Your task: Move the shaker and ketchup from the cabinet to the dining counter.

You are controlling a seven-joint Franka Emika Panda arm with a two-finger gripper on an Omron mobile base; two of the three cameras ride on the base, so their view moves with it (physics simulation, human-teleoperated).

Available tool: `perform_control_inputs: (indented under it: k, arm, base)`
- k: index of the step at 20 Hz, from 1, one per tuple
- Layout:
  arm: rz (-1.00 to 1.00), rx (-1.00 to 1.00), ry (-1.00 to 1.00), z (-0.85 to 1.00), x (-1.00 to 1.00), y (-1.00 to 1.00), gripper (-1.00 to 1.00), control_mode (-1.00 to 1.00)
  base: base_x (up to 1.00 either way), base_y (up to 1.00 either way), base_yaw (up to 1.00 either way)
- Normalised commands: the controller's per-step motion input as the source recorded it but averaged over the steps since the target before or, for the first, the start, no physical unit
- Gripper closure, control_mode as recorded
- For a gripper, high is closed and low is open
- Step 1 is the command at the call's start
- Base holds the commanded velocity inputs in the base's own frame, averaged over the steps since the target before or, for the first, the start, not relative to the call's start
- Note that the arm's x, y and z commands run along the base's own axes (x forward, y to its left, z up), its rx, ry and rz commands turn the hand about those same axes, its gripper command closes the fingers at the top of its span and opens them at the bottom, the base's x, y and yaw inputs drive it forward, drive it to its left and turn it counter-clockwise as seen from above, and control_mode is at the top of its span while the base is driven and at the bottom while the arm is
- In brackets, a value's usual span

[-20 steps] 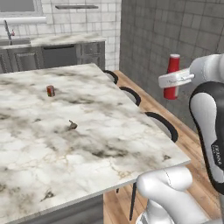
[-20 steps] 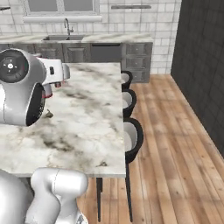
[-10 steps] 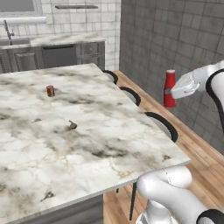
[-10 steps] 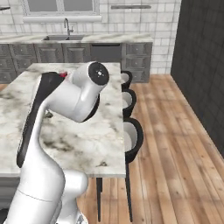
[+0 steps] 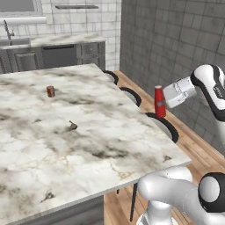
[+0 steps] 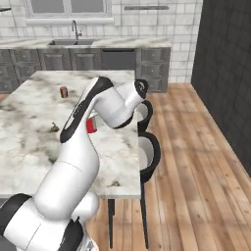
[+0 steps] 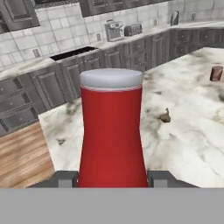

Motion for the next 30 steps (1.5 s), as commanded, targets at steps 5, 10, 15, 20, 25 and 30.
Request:
perform_control_inputs:
  k: [5, 10, 15, 20, 25, 30]
  arm:
    - [0.20, 0.00, 0.02, -1.00, 0.38, 0.01, 1.00, -1.00]
    - [0.10, -0.03, 0.00, -0.87, 0.21, 0.08, 1.00, -1.00]
    - [0.08, 0.00, -0.01, -0.71, 0.09, -0.01, 1.00, -1.00]
    - [0.11, 0.03, -0.06, -0.58, 0.07, -0.01, 1.00, -1.00]
    - [0.11, 0.08, -0.06, -0.41, 0.09, -0.07, 1.00, -1.00]
    - [0.11, 0.07, -0.07, -0.40, 0.23, -0.08, 1.00, -1.00]
  base:
    - [0.00, 0.00, 0.00]
    - [0.00, 0.00, 0.00]
    - [0.00, 0.00, 0.00]
    - [0.00, 0.00, 0.00]
    - [0.00, 0.00, 0.00]
    - [0.00, 0.00, 0.00]
